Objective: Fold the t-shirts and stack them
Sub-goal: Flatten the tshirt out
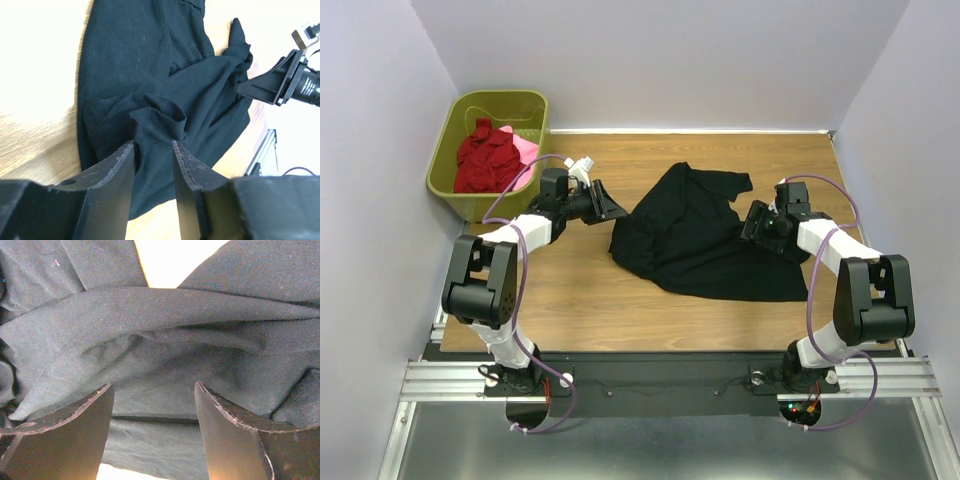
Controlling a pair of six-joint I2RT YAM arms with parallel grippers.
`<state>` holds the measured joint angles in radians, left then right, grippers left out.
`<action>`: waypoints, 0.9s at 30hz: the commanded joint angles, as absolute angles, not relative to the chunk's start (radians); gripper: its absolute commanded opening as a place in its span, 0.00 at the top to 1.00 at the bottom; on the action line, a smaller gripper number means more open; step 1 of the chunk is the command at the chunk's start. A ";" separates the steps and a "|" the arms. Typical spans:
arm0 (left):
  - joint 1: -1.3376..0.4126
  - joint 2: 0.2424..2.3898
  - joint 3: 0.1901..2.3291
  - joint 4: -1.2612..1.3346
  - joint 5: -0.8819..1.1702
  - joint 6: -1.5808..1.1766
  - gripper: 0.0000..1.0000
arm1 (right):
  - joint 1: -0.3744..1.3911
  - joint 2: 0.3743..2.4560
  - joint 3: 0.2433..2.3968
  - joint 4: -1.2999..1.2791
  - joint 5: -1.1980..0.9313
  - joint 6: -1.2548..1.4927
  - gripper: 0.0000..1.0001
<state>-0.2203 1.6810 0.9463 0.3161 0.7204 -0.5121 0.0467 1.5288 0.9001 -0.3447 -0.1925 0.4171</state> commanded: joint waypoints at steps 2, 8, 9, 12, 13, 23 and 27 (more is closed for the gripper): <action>-0.218 1.612 0.911 0.348 0.721 -0.505 0.57 | 0.041 1.494 0.885 -0.341 -0.199 0.403 0.28; -0.225 1.646 0.899 0.353 0.723 -0.509 0.58 | 0.041 1.502 0.884 -0.341 -0.206 0.405 0.28; -0.230 1.649 0.899 0.357 0.723 -0.511 0.59 | 0.043 1.500 0.884 -0.341 -0.204 0.405 0.28; -0.241 1.661 0.910 0.367 0.723 -0.512 0.67 | 0.041 1.497 0.881 -0.341 -0.196 0.403 0.28; -0.242 1.661 0.913 0.368 0.723 -0.514 0.68 | 0.041 1.497 0.879 -0.341 -0.196 0.403 0.28; -0.238 1.537 0.948 0.227 0.611 -0.434 1.00 | 0.041 1.512 0.871 -0.342 -0.175 0.411 0.28; -0.206 1.450 0.945 0.080 0.474 -0.431 1.00 | 0.041 1.574 0.896 -0.339 -0.178 0.423 0.28</action>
